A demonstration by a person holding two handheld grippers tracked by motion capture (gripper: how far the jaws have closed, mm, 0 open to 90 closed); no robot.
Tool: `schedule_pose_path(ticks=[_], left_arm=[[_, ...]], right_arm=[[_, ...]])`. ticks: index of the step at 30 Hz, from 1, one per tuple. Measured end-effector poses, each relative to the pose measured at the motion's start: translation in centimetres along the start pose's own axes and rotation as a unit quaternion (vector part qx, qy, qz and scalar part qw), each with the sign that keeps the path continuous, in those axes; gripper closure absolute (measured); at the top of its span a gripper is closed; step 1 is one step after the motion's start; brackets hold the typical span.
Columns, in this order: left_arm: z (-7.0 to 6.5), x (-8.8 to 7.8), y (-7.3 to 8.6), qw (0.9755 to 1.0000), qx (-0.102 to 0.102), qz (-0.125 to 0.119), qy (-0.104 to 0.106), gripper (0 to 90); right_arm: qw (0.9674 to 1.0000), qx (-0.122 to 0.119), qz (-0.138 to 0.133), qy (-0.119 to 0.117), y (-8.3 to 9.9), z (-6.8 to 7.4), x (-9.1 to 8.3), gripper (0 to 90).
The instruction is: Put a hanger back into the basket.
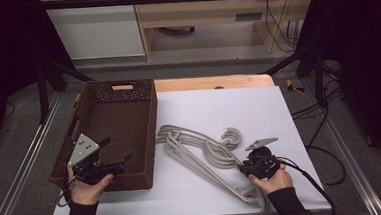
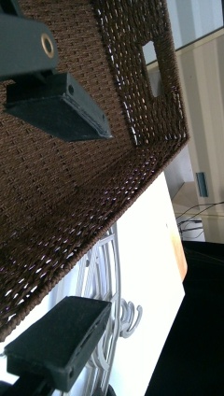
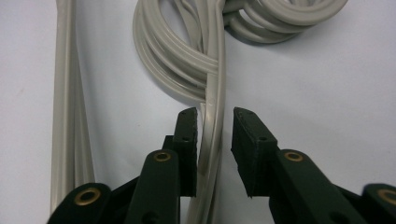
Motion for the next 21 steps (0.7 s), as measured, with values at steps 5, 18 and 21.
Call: schedule_pose_path(ticks=[5,18,21], left_arm=[[0.10,-0.02,0.00,1.0000,-0.003,-0.002,-0.001,14.1],[0.20,-0.06,0.02,1.0000,-0.003,-0.002,-0.001,14.2],[0.23,-0.07,0.02,1.0000,-0.004,-0.002,-0.001,14.2]], right_arm=[[1.0000,0.000,0.002,-0.001,0.00,0.03,0.09,77.5],[0.9994,0.033,0.003,0.004,-0.38,-0.30,0.01,80.9],[0.9993,0.035,-0.001,0.008,-0.52,-0.44,0.02,81.7]])
Point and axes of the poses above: each handheld gripper's, and its own axes: x roughly forward along the jaws, y roughly out of its underside, z roughly to its left, the point moved 10 cm from there along x, roughly forward along the jaws, and after that the axes turned 14 degrees about y, right-handed, at the moved point
